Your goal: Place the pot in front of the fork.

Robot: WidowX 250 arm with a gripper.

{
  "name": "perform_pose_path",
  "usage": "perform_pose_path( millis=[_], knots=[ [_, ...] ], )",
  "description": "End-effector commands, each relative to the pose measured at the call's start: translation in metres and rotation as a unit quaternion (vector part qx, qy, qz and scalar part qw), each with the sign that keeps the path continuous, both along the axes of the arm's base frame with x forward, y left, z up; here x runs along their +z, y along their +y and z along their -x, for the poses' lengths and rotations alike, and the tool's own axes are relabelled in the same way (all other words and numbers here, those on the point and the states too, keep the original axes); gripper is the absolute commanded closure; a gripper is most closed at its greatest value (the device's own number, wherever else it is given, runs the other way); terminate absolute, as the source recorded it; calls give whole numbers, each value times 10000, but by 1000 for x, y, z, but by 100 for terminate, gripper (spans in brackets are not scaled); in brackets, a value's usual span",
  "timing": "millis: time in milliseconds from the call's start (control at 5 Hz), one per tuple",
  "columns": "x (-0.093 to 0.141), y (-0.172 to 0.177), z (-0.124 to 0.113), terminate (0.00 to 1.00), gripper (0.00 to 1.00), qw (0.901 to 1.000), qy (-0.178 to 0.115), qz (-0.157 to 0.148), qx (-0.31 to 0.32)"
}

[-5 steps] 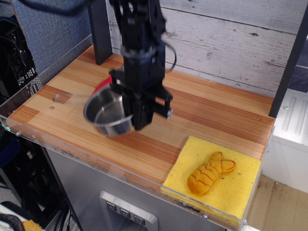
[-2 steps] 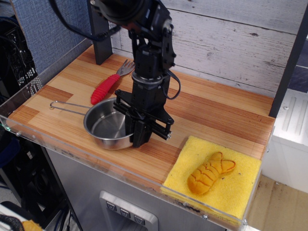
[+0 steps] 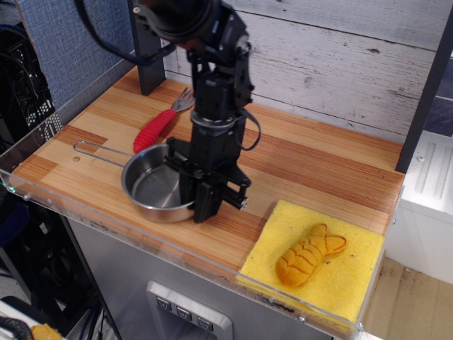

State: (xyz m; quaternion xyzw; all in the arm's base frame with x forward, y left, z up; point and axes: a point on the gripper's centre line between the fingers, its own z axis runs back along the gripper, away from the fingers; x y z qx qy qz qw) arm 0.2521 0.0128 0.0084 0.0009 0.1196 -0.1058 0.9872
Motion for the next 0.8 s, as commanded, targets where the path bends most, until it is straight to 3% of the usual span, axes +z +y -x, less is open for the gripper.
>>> perform_pose_path(
  millis=[0,200,600],
  knots=[
    [49,0,6,0,0,9972,-740,90,92],
    [79,-1,10,0,0,9920,-1218,35,329],
    [135,-17,11,0,0,9832,-1643,25,799]
  ],
)
